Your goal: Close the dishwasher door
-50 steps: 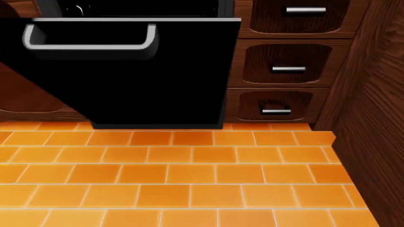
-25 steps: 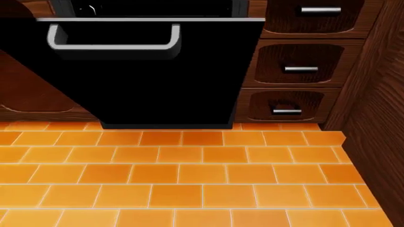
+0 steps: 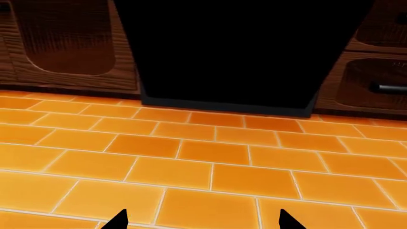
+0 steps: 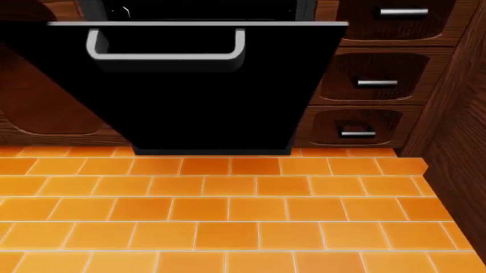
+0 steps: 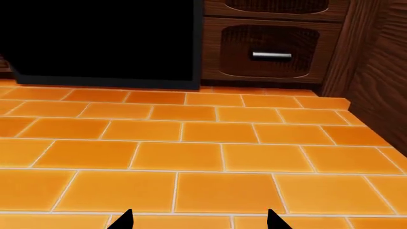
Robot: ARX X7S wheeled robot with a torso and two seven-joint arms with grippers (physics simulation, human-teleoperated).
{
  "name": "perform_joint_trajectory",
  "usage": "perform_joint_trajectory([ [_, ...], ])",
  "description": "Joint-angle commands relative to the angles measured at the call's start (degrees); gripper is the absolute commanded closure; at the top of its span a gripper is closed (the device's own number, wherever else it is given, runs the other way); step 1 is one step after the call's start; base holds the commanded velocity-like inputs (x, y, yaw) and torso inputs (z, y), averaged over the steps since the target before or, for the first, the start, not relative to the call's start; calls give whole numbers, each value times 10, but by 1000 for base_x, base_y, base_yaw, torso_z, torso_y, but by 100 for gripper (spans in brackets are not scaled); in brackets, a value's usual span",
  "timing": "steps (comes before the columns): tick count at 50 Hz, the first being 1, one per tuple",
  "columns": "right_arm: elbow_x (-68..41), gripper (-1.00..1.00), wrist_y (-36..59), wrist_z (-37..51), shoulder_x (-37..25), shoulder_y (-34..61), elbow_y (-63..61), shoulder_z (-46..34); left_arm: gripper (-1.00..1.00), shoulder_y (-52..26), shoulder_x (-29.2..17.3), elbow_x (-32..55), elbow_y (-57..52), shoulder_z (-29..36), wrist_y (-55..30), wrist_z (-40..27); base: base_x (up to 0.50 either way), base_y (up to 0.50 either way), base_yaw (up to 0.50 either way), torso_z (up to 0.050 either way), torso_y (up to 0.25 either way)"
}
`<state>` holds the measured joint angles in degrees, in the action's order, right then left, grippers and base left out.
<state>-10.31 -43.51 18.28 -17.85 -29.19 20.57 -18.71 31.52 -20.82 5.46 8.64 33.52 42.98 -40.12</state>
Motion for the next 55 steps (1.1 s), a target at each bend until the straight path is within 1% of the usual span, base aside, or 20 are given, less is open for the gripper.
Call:
perform_joint_trajectory([
  [1,-1,-100,1,1,-2,0,-2,-1,-100,-1,-1,0,0,2,-1,-2,0,145,0,0,0],
  [49,-2,-100,-1,7,-4,3,2,-8,-100,-4,-5,2,2,9,1,-9,0,144,0,0,0],
  [55,-4,-100,-2,5,-5,2,1,-10,-100,-5,-5,2,4,10,2,-10,0,23,0,0,0],
])
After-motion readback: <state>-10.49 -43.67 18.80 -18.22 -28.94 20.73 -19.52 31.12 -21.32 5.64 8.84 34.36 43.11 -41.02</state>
